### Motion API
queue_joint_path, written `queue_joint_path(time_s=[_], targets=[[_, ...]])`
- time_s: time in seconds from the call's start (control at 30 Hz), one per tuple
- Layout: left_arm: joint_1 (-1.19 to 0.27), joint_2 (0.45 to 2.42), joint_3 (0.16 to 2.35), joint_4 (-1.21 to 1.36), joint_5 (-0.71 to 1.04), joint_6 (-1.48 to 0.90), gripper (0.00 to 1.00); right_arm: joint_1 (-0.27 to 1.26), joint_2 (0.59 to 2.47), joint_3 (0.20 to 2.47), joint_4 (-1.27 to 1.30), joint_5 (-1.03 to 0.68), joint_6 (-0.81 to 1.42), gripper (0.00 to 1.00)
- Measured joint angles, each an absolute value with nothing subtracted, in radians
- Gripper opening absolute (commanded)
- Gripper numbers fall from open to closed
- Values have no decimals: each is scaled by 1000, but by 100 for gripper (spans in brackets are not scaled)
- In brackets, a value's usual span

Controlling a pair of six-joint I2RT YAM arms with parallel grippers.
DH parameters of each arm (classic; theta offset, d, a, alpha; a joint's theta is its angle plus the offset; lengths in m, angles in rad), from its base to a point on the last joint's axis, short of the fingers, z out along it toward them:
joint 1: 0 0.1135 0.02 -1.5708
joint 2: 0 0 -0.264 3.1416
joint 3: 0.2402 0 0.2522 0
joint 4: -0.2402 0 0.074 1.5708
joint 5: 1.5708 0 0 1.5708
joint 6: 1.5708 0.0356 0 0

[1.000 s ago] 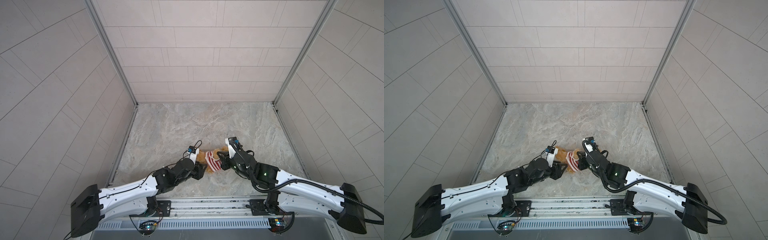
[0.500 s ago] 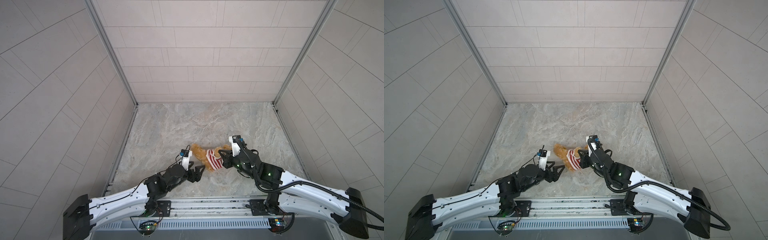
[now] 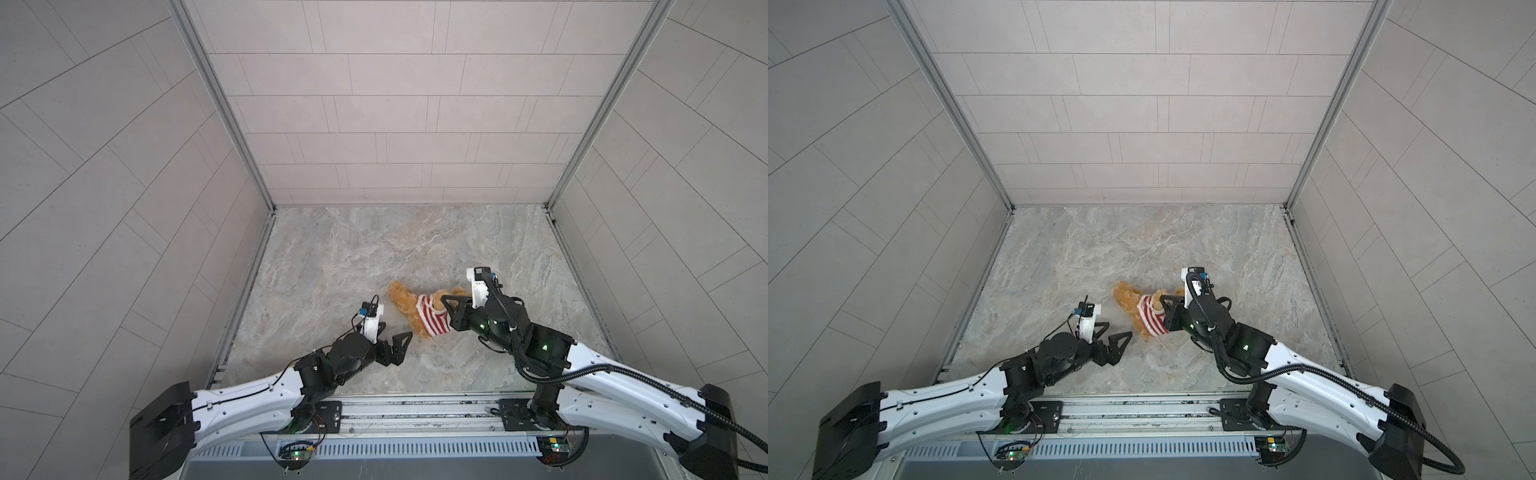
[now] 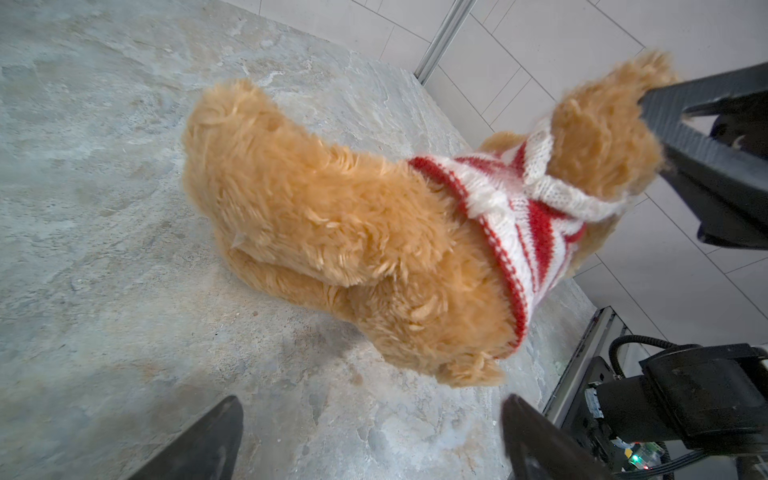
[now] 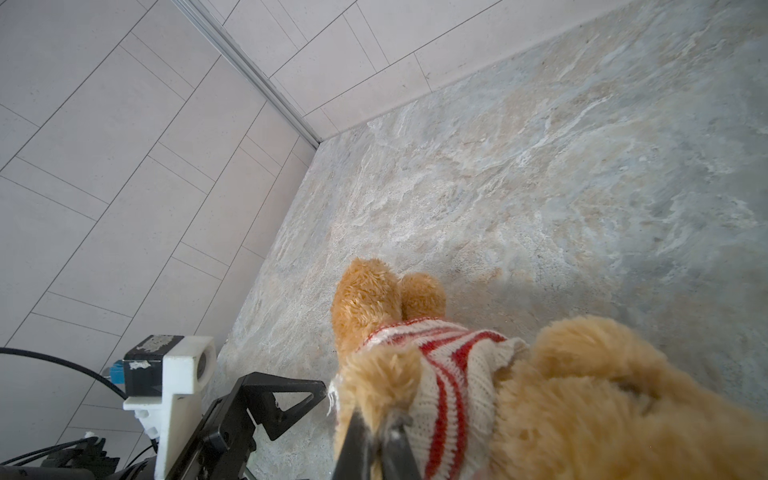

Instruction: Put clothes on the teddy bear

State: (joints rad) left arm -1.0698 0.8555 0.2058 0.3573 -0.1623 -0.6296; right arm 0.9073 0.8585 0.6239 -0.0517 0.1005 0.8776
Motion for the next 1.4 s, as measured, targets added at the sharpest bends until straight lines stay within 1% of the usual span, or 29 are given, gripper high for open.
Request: queue_joint_path(time_s=[0.33, 0.67, 0.77, 0.9, 1.07, 1.2, 1.33, 1.4], targets=[[-1071, 1043, 266, 489, -110, -596, 92, 891, 860, 624, -49, 60, 913, 0], [-1085, 1207, 348, 558, -72, -585, 70, 886, 860, 624, -49, 53, 918, 0], [-1087, 1230, 348, 575, -70, -587, 66, 884, 860, 624, -49, 52, 918, 0], [-1090, 1246, 349, 594, -69, -588, 65, 883, 860, 624, -49, 53, 918, 0], [-1097, 1277, 350, 625, -68, -596, 75, 883, 858, 624, -49, 53, 919, 0], [-1101, 1315, 352, 660, -64, -606, 74, 883, 856, 624, -50, 54, 921, 0], [-1105, 1343, 360, 688, -55, -612, 67, 883, 852, 621, -47, 54, 921, 0], [-1107, 1352, 361, 699, -50, -616, 56, 883, 842, 607, -44, 56, 922, 0]])
